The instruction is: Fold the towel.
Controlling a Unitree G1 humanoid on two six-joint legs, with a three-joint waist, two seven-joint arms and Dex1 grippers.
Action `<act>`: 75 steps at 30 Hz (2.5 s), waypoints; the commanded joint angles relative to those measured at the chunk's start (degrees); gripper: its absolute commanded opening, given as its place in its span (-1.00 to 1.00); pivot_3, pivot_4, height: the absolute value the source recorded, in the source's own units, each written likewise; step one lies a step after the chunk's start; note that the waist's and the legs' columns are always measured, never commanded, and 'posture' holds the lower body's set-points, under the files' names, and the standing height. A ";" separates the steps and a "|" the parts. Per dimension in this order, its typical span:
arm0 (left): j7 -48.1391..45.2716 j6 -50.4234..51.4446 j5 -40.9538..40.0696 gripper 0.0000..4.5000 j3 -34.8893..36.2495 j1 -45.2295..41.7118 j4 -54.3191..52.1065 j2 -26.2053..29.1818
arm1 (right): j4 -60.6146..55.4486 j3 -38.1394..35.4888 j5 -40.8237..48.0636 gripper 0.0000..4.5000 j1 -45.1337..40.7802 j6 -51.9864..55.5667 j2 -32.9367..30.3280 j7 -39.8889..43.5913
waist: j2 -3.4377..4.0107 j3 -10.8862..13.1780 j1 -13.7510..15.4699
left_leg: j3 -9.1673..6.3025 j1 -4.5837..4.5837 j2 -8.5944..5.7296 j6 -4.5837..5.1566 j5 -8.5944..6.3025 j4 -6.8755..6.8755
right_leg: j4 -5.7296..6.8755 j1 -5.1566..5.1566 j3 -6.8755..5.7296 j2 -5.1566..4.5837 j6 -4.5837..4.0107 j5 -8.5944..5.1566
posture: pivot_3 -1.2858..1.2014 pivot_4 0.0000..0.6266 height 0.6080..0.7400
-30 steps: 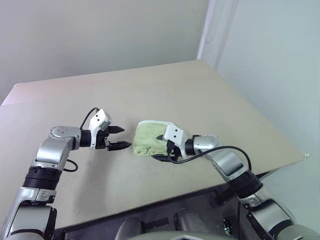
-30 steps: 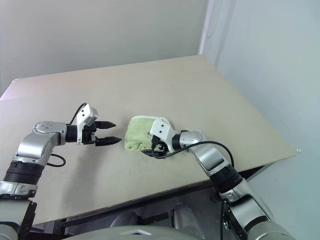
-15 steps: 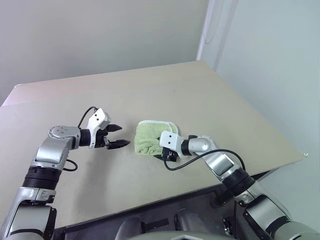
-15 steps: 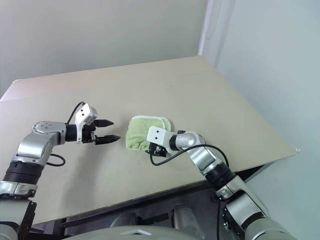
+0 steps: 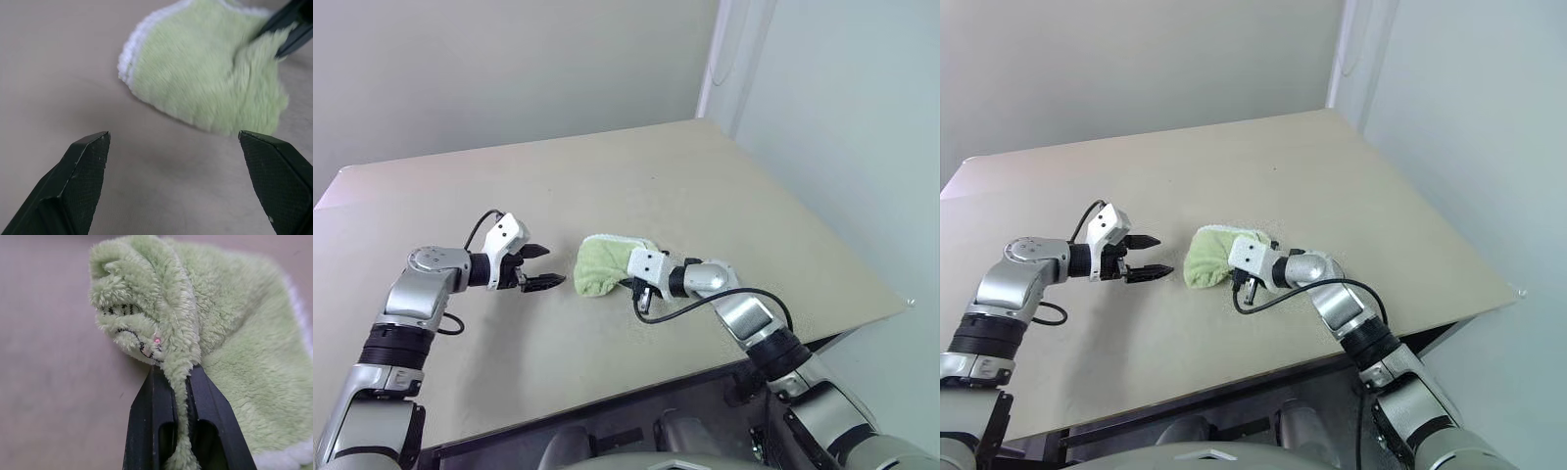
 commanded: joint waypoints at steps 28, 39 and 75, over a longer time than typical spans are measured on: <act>-0.01 -4.76 3.06 0.97 -0.67 -3.91 3.45 -1.38 | 0.27 -7.96 -5.29 -0.48 5.89 -8.77 -12.09 -5.89 | 0.01 0.03 0.06 | 0.15 -0.42 -0.04 0.00 0.00 0.06 | -0.04 -0.40 0.14 -0.02 0.01 0.01 | 0.03 -1.00 1.00; -0.57 -0.66 -2.01 0.97 3.95 -4.68 4.44 -1.52 | -7.67 -27.77 22.52 0.83 -0.60 14.64 -3.93 -6.98 | 0.00 0.04 0.03 | 0.09 -0.43 -0.03 0.01 0.00 0.07 | 0.02 -0.41 0.11 0.00 0.01 0.03 | 0.03 -1.00 1.00; 3.58 1.50 -3.74 0.97 9.07 -0.69 2.54 2.48 | -13.96 -31.36 40.42 0.83 1.93 22.76 -8.12 0.27 | 0.12 0.11 -1.13 | -0.40 -0.68 -0.05 0.01 -0.01 -0.04 | -0.10 -0.42 -0.23 -0.04 0.01 0.18 | 0.03 -1.00 1.00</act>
